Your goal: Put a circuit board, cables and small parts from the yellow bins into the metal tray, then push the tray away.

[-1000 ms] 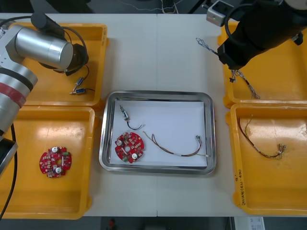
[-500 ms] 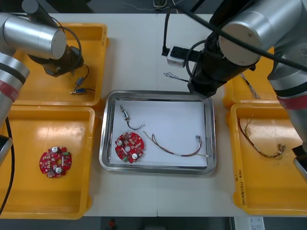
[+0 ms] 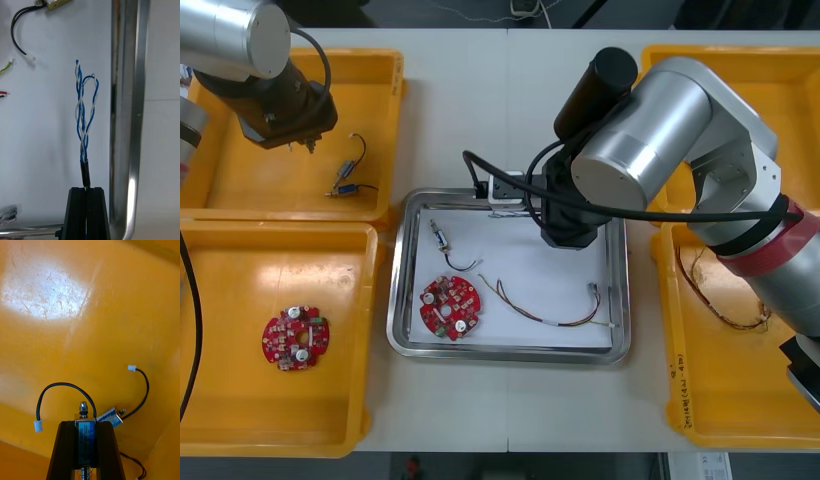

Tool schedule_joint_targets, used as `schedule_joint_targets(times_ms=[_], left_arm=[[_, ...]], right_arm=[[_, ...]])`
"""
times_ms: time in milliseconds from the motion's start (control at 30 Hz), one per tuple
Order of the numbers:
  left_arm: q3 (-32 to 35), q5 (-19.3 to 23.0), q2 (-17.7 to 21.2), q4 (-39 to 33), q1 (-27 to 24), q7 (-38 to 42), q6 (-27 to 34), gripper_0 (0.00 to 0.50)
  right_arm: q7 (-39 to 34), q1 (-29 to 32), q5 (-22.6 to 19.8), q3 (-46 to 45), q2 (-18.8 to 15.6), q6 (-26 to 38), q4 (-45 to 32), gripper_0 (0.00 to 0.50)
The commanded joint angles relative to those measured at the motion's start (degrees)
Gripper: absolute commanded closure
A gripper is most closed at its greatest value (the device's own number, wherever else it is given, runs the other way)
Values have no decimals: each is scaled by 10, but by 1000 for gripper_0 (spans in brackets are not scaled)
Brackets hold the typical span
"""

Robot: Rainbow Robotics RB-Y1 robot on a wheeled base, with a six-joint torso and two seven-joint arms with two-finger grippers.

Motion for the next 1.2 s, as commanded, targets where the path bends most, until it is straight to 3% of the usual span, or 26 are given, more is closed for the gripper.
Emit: schedule_joint_targets(times_ms=[33, 400, 700, 867, 900, 933, 1000, 1067, 1200], left_arm=[[28, 9, 23, -79, 15, -38, 42, 500], [40, 69, 38, -253, 77, -39, 136, 500], [42, 108, 38, -303, 77, -40, 179, 500], [42, 111, 37, -309, 77, -41, 188, 500], [42, 111, 38, -309, 77, -40, 188, 500], [42, 111, 38, -308, 78, -41, 188, 499], [42, 111, 37, -308, 78, -41, 188, 499], [42, 111, 38, -308, 77, -41, 190, 499], [44, 109, 38, -308, 78, -41, 191, 499]], right_arm=[[5, 13, 15, 45, -18, -24, -19, 500], [13, 20, 27, 81, -25, -48, 15, 500], [25, 28, 73, 80, -24, -63, 18, 500], [24, 35, 75, 81, -26, -63, 18, 500], [23, 37, 75, 80, -27, -63, 18, 439], [22, 38, 75, 80, -27, -64, 18, 337], [21, 39, 75, 81, -29, -63, 18, 68], [19, 38, 75, 80, -29, -62, 18, 0], [15, 38, 75, 77, -29, -57, 18, 0]])
